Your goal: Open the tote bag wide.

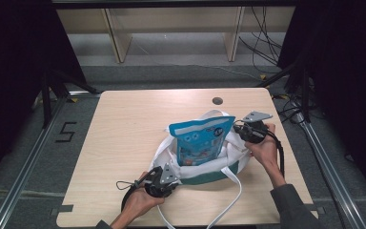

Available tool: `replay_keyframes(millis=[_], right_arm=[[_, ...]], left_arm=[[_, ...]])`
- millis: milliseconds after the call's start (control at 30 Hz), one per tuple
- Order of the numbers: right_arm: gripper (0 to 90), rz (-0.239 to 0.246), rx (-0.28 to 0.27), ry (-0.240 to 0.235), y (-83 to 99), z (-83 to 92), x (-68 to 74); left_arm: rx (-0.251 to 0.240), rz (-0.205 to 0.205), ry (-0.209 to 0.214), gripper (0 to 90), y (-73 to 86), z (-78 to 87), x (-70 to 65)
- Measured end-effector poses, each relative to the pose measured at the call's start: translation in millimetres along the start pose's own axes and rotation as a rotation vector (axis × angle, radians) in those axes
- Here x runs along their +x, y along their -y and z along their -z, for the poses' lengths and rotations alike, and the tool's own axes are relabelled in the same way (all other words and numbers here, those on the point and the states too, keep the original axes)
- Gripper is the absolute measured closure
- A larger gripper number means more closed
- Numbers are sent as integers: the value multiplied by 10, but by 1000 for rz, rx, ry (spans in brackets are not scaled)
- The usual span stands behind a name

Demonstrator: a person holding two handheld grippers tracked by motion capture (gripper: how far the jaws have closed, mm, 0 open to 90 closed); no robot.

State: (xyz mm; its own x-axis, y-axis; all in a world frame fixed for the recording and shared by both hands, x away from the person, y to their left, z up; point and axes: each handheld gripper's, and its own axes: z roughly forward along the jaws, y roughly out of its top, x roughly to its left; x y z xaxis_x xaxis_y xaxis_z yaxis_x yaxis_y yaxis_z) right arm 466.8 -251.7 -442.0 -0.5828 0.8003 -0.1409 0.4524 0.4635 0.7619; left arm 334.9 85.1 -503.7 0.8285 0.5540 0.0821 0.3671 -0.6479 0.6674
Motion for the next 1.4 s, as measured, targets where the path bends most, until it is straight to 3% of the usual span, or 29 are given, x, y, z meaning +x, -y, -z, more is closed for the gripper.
replay_keyframes(millis=[67,133,200,300,367,400,433,467,500,567,600,633,667,700,733,767,800,833,867,900,933,967,1000,1033,1133,1300,1333,1367,1400], right_arm=[[886,14,31,30,57,-136,-39],[885,38,106,43,148,-313,-8],[886,35,113,48,221,-427,-9],[885,20,115,23,223,-405,-35],[882,19,103,20,234,-405,-43],[843,-20,92,-6,234,-363,-80],[843,-20,92,-6,234,-363,-80],[719,-90,64,-25,210,-287,-123],[681,-82,40,-33,192,-249,-165],[612,-107,17,-35,146,-112,-202],[605,-137,-4,-45,120,-41,-188],[605,-137,-4,-45,120,-41,-188],[574,-128,-23,-74,69,130,-154],[574,-128,-23,-74,69,130,-154],[561,-111,-30,-73,42,224,-130],[552,-110,-55,-94,15,329,-82],[537,-93,-81,-122,-12,468,-1],[537,-93,-81,-122,-12,468,-1],[528,-78,-80,-175,-26,595,125],[528,-78,-80,-175,-26,595,125],[529,-49,-81,-245,-11,679,268],[529,-49,-81,-245,-11,679,268],[528,9,-74,-295,17,711,400],[528,9,-74,-295,17,711,400],[522,94,-22,-390,51,647,642],[497,140,19,-416,64,504,788],[497,130,31,-424,75,470,826],[510,169,46,-430,91,392,845],[541,184,53,-426,104,366,856]], left_arm=[[1,1,10,810,11,0,12],[-1,1,7,809,18,2,21],[-3,1,4,807,14,5,8],[-9,11,41,775,-12,51,26],[-22,11,53,680,-26,115,45],[-68,26,77,636,-65,263,46],[-68,26,77,586,-65,263,46],[-77,12,72,537,-95,337,53],[-116,39,82,491,-158,479,68],[-166,70,88,463,-216,606,118],[-178,67,75,450,-247,662,164],[-178,67,75,440,-247,662,164],[-193,67,14,433,-312,727,268],[-193,67,14,429,-312,727,268],[-190,66,-33,429,-356,747,352],[-198,78,-49,423,-380,753,410],[-226,85,-109,424,-453,748,580],[-226,85,-109,429,-453,748,580],[-196,53,-181,431,-519,695,731],[-196,53,-181,433,-519,695,731],[-208,95,-206,440,-573,594,852],[-208,95,-206,456,-573,594,852],[-213,124,-190,465,-621,468,986],[-213,124,-190,482,-621,468,986],[-214,201,-131,524,-671,201,1179],[-217,238,-77,601,-725,29,1279],[-213,243,-65,641,-739,-6,1300],[-209,252,-65,729,-752,-40,1323],[-215,291,-71,774,-754,-120,1370]])
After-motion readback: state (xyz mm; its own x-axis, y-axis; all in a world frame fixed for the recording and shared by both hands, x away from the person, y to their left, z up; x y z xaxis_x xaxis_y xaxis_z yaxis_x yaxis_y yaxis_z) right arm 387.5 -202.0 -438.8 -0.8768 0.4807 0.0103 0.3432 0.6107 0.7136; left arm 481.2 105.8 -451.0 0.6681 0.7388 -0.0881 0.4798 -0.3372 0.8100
